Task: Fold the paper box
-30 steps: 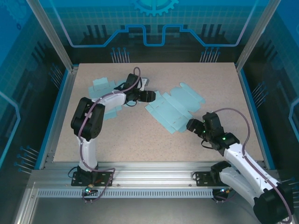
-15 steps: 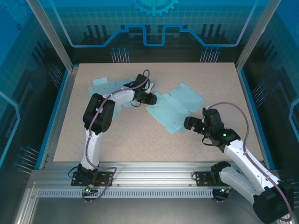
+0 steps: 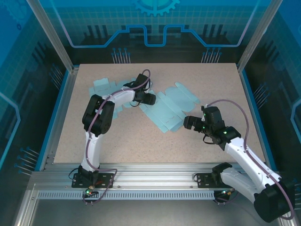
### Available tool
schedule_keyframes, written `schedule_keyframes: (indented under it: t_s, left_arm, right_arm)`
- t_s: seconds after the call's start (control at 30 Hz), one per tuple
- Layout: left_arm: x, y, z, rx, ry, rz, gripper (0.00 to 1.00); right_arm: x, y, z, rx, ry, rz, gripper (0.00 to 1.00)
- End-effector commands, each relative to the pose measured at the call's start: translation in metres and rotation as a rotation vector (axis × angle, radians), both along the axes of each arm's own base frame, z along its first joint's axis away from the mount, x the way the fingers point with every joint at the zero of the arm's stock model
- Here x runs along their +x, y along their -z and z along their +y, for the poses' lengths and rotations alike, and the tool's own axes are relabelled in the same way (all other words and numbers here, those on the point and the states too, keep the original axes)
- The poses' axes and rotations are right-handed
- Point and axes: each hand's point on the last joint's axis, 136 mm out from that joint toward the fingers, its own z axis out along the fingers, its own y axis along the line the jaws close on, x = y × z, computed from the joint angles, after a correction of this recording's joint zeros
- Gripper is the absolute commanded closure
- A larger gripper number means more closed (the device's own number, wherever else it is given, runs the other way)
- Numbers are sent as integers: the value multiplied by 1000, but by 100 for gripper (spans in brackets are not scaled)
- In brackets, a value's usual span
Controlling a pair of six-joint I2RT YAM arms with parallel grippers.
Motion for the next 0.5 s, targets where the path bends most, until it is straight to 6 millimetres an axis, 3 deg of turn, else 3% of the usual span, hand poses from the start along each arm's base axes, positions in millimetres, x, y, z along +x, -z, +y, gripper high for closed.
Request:
schedule_keyframes:
  t_s: [0.0, 0.13, 0.23, 0.33, 0.47]
  left_arm:
    - [6, -30, 11, 29, -51, -56, 24]
    - [10, -42, 21, 35, -93, -93, 16]
    - [13, -47, 30, 13, -132, -96, 15]
    - [14, -43, 37, -34, -160, -75, 16]
    - [13, -30, 31, -102, -143, -30, 18]
  right_arm:
    - [1, -6, 5, -3, -32, -24, 0]
    - [1, -5, 4, -8, -33, -27, 0]
    - [0, -4, 1, -17, -19, -26, 0]
    - [0, -4, -2, -24, -5, -27, 0]
    - [0, -5, -6, -32, 15, -33, 0]
